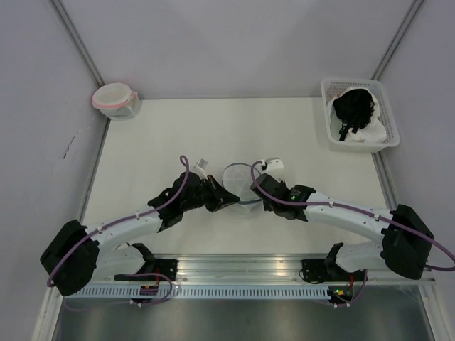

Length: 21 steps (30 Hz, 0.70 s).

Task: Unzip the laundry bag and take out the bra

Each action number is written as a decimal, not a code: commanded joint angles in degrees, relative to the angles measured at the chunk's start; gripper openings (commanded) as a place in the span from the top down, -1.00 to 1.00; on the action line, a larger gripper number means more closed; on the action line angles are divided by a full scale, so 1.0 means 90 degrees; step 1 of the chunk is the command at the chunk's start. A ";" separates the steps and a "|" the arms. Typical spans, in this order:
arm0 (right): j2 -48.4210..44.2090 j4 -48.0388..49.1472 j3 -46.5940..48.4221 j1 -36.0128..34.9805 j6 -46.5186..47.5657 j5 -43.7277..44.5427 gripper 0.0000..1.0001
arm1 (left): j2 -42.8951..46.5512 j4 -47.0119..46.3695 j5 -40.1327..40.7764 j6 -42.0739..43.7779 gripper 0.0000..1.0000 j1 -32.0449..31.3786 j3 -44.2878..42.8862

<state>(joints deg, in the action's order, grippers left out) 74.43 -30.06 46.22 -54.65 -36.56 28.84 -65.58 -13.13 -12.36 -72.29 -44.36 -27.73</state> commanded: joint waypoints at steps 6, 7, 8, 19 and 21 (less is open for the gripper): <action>0.0314 -0.0283 0.0461 0.1013 0.0507 0.1513 0.99 | -0.0691 0.0961 -0.0931 0.1674 0.95 0.0495 -0.1343; 0.0265 -0.0234 0.0461 0.1053 0.0565 0.1445 0.99 | -0.0759 0.0960 -0.0922 0.1704 0.95 0.0563 -0.1401; 0.0178 -0.0224 0.0451 0.1053 0.0585 0.1309 0.99 | -0.0953 0.0873 -0.0941 0.1762 0.95 0.0738 -0.1537; -0.0282 0.0224 0.0021 0.1043 0.0732 0.0069 0.99 | -0.1426 -0.0058 -0.0816 0.0963 -0.15 0.1296 -0.1267; -0.0302 0.0322 -0.0037 0.1043 0.0780 -0.0127 0.99 | -0.0551 0.0353 -0.0104 0.0661 -0.19 0.1247 -0.0895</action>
<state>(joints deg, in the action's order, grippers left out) 72.90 -28.40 46.63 -45.21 -31.09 30.92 -80.31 -10.92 -19.42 -61.36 -32.56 -38.92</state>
